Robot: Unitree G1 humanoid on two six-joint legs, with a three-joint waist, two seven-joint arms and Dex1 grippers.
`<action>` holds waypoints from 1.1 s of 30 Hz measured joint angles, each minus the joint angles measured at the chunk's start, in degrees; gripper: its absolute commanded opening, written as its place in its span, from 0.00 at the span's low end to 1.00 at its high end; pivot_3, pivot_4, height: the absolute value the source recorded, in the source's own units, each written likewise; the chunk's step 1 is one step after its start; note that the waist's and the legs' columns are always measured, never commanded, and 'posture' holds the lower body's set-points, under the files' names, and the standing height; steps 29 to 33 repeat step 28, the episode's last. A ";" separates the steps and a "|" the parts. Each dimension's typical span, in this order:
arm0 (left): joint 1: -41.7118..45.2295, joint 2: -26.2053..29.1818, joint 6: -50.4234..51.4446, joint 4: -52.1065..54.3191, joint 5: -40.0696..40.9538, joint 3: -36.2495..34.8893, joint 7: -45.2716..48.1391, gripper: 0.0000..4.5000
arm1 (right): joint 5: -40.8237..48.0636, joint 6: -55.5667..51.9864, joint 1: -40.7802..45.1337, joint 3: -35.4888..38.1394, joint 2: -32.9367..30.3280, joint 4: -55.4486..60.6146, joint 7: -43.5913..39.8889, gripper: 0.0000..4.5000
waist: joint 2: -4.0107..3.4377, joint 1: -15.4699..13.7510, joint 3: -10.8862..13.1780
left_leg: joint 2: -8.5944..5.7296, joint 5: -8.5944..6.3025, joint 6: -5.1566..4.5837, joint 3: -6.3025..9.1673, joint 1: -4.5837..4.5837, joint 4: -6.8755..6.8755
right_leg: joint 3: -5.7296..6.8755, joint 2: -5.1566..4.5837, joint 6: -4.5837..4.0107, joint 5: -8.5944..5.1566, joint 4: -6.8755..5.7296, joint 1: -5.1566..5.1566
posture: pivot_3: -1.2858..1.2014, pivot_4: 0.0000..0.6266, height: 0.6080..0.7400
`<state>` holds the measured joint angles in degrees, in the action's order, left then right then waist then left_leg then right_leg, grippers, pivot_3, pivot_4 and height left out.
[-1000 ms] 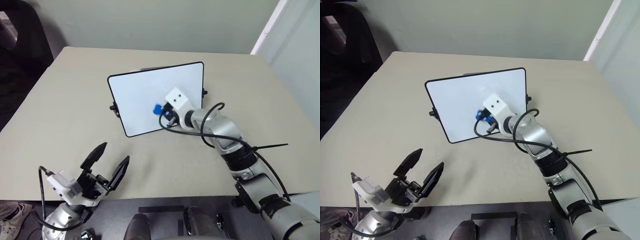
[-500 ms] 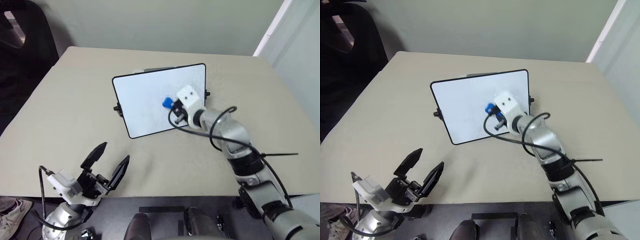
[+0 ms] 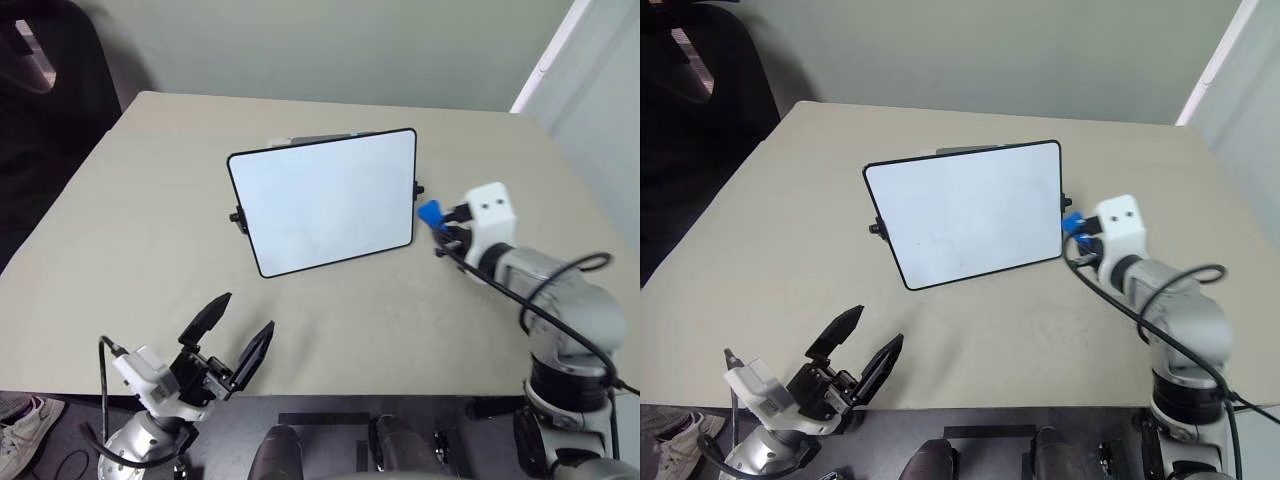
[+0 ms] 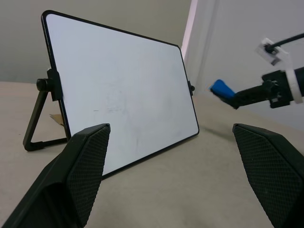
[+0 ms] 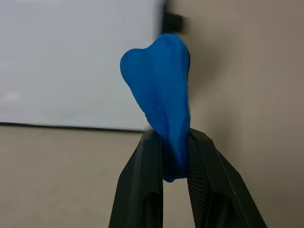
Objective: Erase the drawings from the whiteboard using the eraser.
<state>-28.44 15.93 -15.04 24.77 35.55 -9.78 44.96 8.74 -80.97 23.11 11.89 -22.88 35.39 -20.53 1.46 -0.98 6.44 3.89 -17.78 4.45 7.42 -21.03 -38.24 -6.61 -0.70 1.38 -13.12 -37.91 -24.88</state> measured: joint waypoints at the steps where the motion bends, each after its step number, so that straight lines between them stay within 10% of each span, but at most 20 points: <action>1: -0.19 -0.07 -0.01 0.06 -0.14 0.14 -0.03 1.00 | 0.21 -1.08 -1.96 1.43 -0.05 0.04 -0.10 0.09 | 0.00 -0.01 0.00 | 0.00 -0.03 -0.04 0.00 0.00 0.00 | -0.01 0.00 0.01 -0.01 0.01 0.00 | 0.52 0.24 1.00; 5: -0.49 -0.32 -0.02 0.23 -1.02 1.61 -0.04 1.00 | 1.81 -3.87 -7.89 3.43 -0.03 0.45 -0.38 0.09 | -0.03 0.17 0.02 | 0.00 -0.09 -0.16 -0.02 -0.04 0.03 | -0.03 0.01 0.10 -0.04 -0.03 0.04 | 0.52 0.24 1.00; 17: -2.04 -0.71 -0.19 2.30 -1.93 3.95 -0.30 1.00 | 4.69 4.51 -15.31 4.87 -2.48 3.92 -1.73 1.00 | -0.12 -0.14 0.06 | 0.00 -0.20 -0.44 -0.01 0.04 0.03 | -0.07 0.07 0.53 -0.27 -0.08 0.08 | 0.52 0.24 1.00; 33: -1.71 -0.76 -0.33 2.52 -1.82 4.45 -0.31 1.00 | 12.90 33.36 -24.38 9.26 6.54 14.87 -4.88 1.00 | -0.15 -0.13 0.05 | 0.00 -0.49 -0.96 -0.02 0.12 0.01 | -0.09 0.10 0.72 -0.38 -0.08 0.26 | 0.52 0.24 1.00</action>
